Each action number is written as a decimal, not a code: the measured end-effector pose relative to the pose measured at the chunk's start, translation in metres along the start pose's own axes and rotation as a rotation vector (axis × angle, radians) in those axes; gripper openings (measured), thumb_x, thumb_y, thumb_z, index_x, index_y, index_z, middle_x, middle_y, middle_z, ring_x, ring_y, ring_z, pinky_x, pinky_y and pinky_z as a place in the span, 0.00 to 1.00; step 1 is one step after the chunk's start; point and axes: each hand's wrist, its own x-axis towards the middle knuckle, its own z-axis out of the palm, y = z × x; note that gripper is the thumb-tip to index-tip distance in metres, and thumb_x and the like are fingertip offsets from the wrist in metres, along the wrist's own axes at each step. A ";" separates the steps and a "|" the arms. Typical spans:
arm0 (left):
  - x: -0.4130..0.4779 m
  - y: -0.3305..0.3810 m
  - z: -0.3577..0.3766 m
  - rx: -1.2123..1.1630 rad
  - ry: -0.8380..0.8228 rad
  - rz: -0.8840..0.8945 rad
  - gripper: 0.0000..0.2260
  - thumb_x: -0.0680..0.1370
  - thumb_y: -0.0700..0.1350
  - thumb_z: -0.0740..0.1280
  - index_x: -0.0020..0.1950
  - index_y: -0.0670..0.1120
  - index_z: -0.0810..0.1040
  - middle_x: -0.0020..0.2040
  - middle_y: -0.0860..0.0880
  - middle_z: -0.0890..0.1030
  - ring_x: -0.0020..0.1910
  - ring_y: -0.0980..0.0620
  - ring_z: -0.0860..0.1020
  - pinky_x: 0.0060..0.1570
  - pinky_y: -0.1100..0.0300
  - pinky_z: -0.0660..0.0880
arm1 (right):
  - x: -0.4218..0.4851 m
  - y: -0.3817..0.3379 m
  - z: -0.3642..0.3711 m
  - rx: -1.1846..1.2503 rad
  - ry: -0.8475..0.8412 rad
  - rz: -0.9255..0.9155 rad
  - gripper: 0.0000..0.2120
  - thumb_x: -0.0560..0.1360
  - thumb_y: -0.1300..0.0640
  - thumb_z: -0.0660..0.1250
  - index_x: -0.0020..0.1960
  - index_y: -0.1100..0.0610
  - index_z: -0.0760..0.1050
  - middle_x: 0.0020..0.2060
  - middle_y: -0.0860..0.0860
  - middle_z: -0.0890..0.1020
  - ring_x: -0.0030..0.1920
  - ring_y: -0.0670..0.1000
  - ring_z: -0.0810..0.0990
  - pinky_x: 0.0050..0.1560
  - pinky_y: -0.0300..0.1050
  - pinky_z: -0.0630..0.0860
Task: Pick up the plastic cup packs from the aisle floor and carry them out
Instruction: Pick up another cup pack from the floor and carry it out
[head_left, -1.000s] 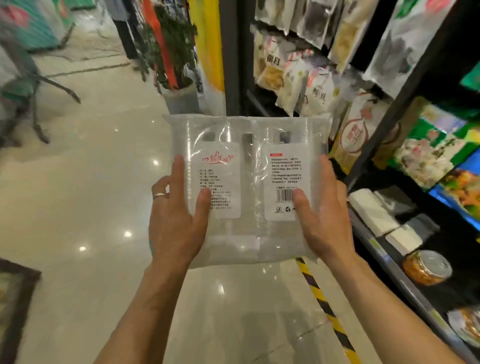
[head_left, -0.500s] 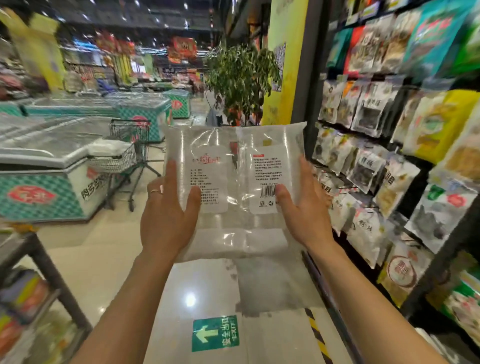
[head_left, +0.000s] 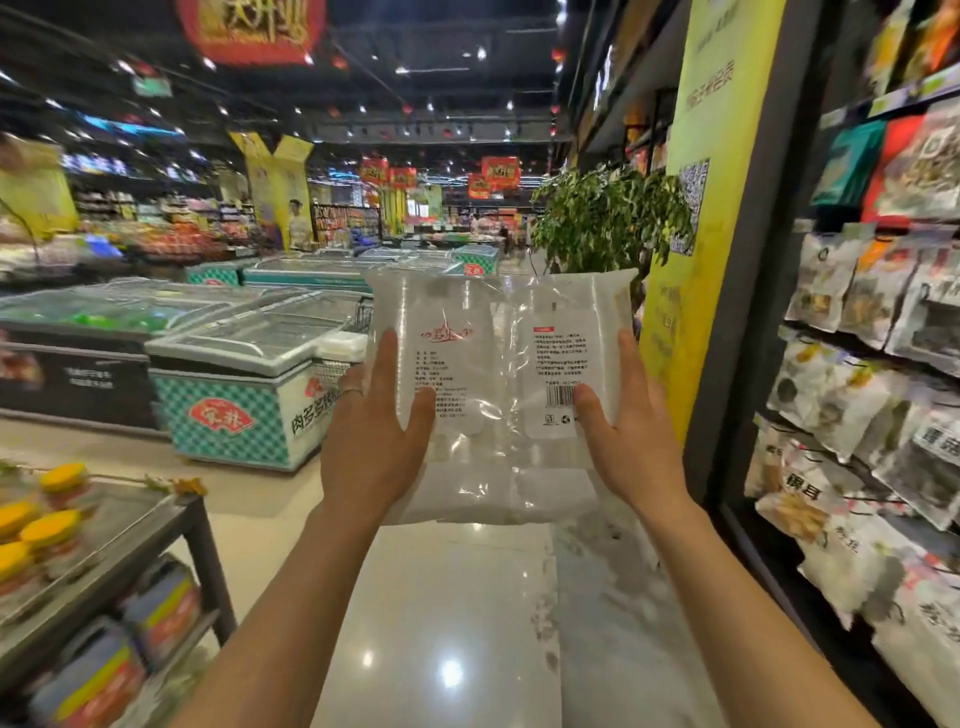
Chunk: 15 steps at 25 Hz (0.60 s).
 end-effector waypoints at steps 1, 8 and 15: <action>0.012 -0.001 0.011 0.017 0.020 -0.009 0.31 0.81 0.61 0.56 0.79 0.61 0.44 0.77 0.41 0.61 0.72 0.39 0.66 0.63 0.44 0.68 | 0.019 0.008 0.010 0.010 -0.016 -0.012 0.33 0.80 0.42 0.59 0.79 0.41 0.45 0.74 0.54 0.63 0.67 0.56 0.69 0.62 0.52 0.68; 0.102 -0.008 0.095 0.072 0.106 -0.080 0.30 0.80 0.65 0.53 0.78 0.64 0.41 0.77 0.42 0.61 0.73 0.40 0.65 0.64 0.39 0.70 | 0.140 0.074 0.071 0.162 -0.097 -0.088 0.33 0.80 0.42 0.59 0.79 0.40 0.46 0.67 0.52 0.71 0.60 0.49 0.72 0.60 0.49 0.71; 0.181 -0.027 0.166 0.124 0.133 -0.106 0.31 0.80 0.63 0.54 0.78 0.63 0.43 0.75 0.43 0.63 0.69 0.41 0.69 0.62 0.42 0.71 | 0.228 0.119 0.128 0.158 -0.123 -0.089 0.32 0.80 0.42 0.58 0.79 0.42 0.46 0.71 0.51 0.66 0.62 0.51 0.71 0.59 0.51 0.71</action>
